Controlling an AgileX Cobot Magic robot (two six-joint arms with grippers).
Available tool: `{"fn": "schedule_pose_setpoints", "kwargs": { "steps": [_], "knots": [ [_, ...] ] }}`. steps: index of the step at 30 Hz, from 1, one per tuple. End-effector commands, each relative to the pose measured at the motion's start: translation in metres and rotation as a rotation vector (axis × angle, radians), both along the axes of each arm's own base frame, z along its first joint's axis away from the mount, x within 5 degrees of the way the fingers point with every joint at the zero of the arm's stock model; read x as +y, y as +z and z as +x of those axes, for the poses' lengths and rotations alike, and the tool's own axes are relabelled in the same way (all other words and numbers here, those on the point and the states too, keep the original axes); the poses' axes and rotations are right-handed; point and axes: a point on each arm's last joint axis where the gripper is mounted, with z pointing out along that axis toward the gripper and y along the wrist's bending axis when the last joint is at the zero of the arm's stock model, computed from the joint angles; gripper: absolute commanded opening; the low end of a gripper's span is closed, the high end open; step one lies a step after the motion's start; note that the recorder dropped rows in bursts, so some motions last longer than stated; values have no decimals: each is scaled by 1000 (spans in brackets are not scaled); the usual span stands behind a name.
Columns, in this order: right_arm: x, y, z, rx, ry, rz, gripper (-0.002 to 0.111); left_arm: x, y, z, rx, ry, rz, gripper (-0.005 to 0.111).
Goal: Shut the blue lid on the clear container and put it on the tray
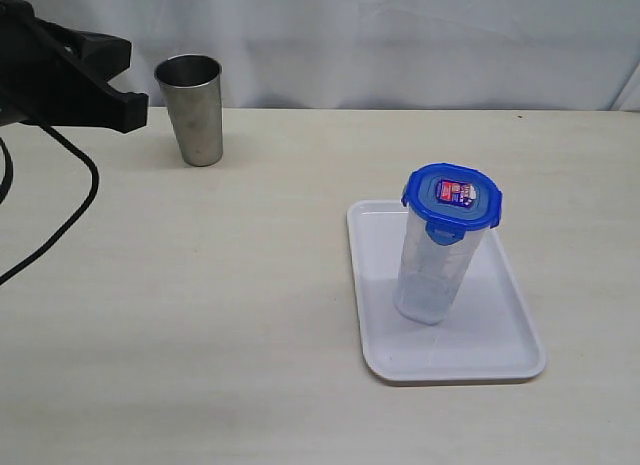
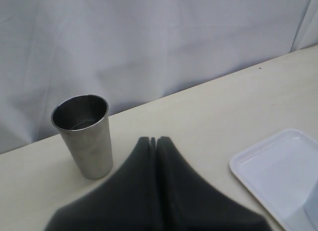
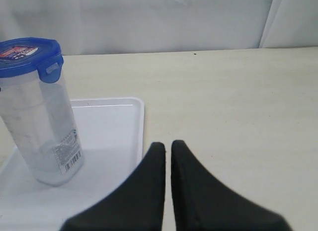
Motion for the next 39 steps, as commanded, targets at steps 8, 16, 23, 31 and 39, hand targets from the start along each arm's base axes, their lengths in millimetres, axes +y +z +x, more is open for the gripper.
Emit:
{"fn": "schedule_pose_setpoints", "kwargs": {
  "steps": [8, 16, 23, 31, 39],
  "knots": [
    [0, -1, 0, 2, 1, 7, 5, 2, 0, -1, 1, 6, -8, 0],
    [0, -1, 0, 2, 1, 7, 5, 2, 0, -1, 2, 14, -5, 0],
    [0, -1, 0, 2, 1, 7, 5, 9, 5, -15, 146, 137, -387, 0],
    [0, -1, 0, 2, 1, 7, 5, 31, -1, -61, 430, 354, -1047, 0],
    [0, -1, 0, 2, 1, 7, 5, 59, -38, -126, 518, 360, -1363, 0]
  ]
}}
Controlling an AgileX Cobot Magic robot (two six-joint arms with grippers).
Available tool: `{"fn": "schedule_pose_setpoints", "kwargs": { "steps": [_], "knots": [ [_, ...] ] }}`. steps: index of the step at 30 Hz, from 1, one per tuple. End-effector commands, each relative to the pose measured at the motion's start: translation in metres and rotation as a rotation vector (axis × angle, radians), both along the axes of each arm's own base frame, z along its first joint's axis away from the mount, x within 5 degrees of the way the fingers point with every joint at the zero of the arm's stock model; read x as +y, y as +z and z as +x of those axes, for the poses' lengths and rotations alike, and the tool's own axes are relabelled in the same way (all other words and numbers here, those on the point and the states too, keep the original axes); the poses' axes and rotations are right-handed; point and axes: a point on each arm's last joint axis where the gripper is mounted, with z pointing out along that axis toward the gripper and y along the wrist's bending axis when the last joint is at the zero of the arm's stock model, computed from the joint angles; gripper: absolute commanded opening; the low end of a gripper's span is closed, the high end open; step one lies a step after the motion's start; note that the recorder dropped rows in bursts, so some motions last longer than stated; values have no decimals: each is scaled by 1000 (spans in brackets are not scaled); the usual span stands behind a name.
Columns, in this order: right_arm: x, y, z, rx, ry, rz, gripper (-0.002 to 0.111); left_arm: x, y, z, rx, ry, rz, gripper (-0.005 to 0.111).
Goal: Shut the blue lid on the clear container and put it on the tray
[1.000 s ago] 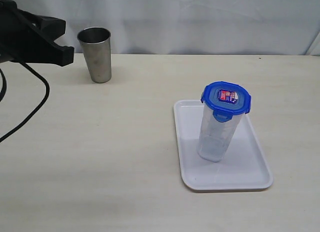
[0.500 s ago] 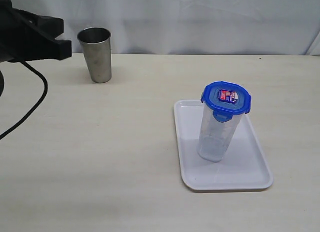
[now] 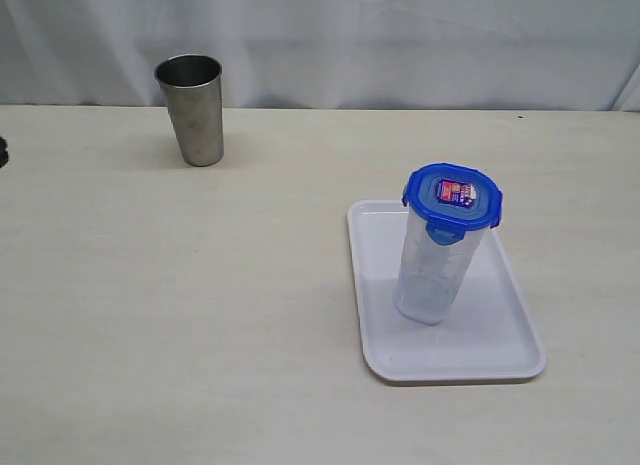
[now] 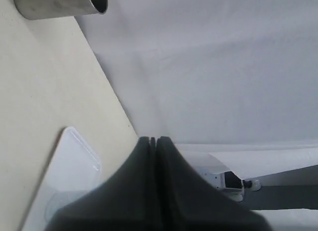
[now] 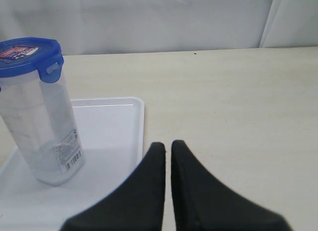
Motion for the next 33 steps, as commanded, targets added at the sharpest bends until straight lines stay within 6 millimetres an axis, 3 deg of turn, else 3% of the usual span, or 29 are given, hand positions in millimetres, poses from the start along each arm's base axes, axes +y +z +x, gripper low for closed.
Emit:
{"fn": "schedule_pose_setpoints", "kwargs": {
  "steps": [1, 16, 30, 33],
  "knots": [
    [0, -1, 0, 1, 1, 7, 5, 10, -17, -22, 3, 16, -111, 0],
    [0, -1, 0, 1, 1, 7, 5, 24, -39, -49, -162, 13, -197, 0],
    [0, -1, 0, 1, 1, 7, 5, 30, -74, -62, -198, 12, -214, 0],
    [0, -1, 0, 1, 1, 7, 5, 30, -81, -65, -151, 5, -142, 0]
  ]
}}
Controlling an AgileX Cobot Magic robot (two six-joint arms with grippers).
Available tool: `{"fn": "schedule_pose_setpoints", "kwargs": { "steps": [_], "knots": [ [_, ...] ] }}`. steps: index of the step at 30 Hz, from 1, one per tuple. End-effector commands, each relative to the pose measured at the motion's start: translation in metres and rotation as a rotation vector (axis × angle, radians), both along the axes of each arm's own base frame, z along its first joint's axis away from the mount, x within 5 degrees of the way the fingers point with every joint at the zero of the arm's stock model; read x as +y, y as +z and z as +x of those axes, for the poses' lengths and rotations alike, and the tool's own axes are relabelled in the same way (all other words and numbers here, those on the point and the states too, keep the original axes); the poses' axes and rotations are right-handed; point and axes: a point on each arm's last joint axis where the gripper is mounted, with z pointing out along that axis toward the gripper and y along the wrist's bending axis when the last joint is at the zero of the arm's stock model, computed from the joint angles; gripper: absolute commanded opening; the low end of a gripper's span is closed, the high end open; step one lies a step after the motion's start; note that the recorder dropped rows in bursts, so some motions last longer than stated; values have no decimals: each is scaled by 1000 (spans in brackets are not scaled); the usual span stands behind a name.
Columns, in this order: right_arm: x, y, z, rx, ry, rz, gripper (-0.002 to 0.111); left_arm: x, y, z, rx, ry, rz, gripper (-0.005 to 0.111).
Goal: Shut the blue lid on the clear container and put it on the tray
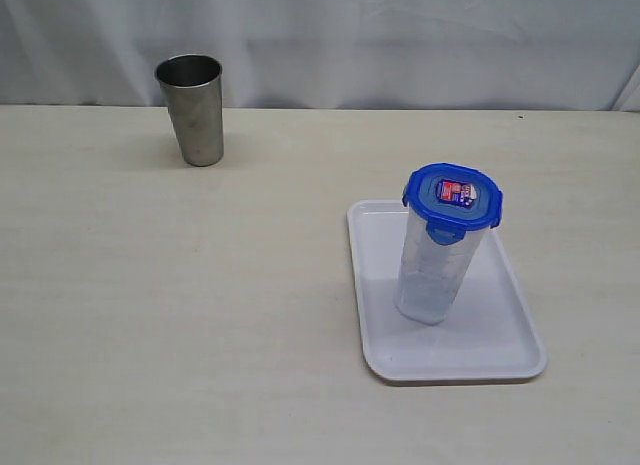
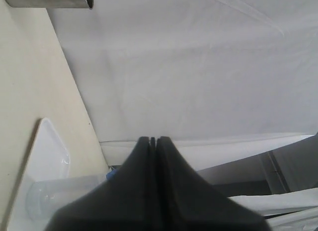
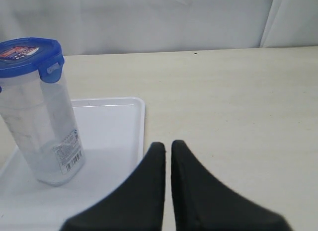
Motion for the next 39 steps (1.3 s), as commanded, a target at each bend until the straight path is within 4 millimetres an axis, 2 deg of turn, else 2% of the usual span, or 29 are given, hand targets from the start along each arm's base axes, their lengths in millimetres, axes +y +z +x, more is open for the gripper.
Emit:
{"fn": "schedule_pose_setpoints", "kwargs": {
  "steps": [1, 5, 9, 12, 21, 31, 39],
  "knots": [
    [0, -1, 0, 1, 0, 3, 5, 1, -6, -3, -7, 2, 104, 0],
    [0, -1, 0, 1, 0, 3, 5, 2, -1, -3, -172, 18, 333, 0],
    [0, -1, 0, 1, 0, 3, 5, 4, 2, -2, -337, 81, 650, 0],
    [0, -1, 0, 1, 0, 3, 5, 7, 2, -3, -405, 125, 835, 0],
    [0, -1, 0, 1, 0, 3, 5, 11, 1, -3, -513, 201, 1218, 0],
    [0, -1, 0, 1, 0, 3, 5, 16, -3, -2, -471, 247, 1423, 0],
    [0, -1, 0, 1, 0, 3, 5, 21, -6, -1, -403, 275, 1520, 0]
  ]
}}
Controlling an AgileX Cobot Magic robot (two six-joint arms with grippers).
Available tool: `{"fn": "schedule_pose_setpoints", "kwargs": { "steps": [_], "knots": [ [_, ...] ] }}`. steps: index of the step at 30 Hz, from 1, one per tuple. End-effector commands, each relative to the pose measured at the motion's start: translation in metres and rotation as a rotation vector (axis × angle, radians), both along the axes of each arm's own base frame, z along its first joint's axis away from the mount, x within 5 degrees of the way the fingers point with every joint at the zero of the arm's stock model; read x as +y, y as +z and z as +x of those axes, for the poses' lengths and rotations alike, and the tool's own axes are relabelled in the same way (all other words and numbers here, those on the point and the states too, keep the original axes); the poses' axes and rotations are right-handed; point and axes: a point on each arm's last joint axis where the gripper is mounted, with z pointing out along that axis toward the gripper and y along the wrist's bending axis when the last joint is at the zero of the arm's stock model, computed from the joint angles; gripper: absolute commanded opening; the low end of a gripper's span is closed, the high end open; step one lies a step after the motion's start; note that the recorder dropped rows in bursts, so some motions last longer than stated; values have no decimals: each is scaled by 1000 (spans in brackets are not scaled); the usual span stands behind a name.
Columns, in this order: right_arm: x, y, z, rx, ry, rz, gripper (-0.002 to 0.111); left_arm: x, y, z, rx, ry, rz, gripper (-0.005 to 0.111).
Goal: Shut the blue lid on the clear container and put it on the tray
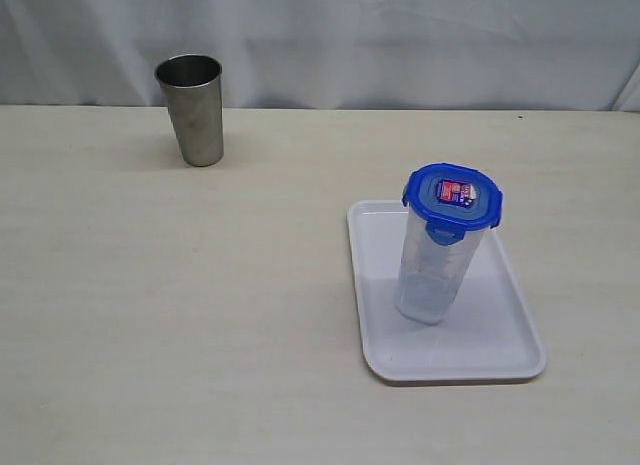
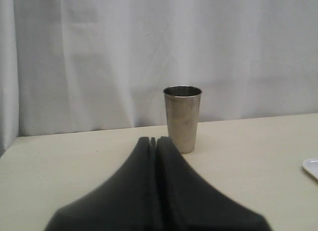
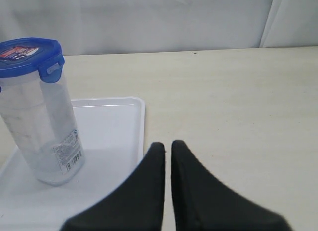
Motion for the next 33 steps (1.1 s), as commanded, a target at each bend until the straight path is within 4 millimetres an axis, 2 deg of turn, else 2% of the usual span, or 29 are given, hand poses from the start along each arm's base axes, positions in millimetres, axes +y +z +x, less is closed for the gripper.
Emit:
{"fn": "schedule_pose_setpoints", "kwargs": {
  "steps": [1, 5, 11, 18, 33],
  "knots": [
    [0, -1, 0, 0, 1, 4, 5, 3, -3, 0, 9, 51, 98, 0],
    [0, -1, 0, 0, 1, 4, 5, 6, -6, 0, 44, 88, 182, 0],
    [0, -1, 0, 0, 1, 4, 5, 10, -8, 0, 75, 173, 112, 0],
    [0, -1, 0, 0, 1, 4, 5, 10, -21, -2, 217, 166, 120, 0],
    [0, -1, 0, 0, 1, 4, 5, 10, -21, -2, 217, 166, 120, 0]
  ]
}}
